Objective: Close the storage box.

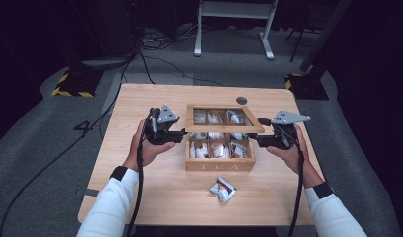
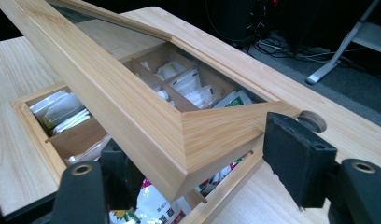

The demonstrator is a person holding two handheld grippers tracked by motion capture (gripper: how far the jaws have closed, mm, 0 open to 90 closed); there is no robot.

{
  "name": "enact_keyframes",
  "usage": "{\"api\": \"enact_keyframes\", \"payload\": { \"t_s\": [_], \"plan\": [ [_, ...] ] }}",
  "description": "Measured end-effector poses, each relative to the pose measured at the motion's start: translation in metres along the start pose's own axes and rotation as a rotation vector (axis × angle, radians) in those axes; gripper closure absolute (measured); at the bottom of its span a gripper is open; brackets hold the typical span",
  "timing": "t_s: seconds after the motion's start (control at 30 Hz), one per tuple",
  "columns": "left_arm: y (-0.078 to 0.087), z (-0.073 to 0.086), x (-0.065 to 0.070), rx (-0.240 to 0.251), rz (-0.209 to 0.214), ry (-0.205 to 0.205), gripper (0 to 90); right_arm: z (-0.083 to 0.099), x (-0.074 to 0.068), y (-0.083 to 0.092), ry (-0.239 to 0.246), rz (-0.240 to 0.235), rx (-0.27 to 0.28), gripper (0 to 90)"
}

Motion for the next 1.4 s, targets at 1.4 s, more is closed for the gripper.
{"api": "enact_keyframes", "payload": {
  "t_s": [1.4],
  "plan": [
    [-0.007, 0.042, 0.020, -0.074, 0.053, -0.057, 41.7, 0.039, -0.025, 0.001, -0.004, -0.064, -0.071, 23.7]
  ]
}}
Point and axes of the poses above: each handheld gripper's, and its own axes: y roughly backward along the jaws, z roughly out of its underside, x roughly to its right, the point moved 8 cm from there along -y, roughly forward along the jaws, and after that the axes turned 4 degrees about y, right-handed, at the moved point
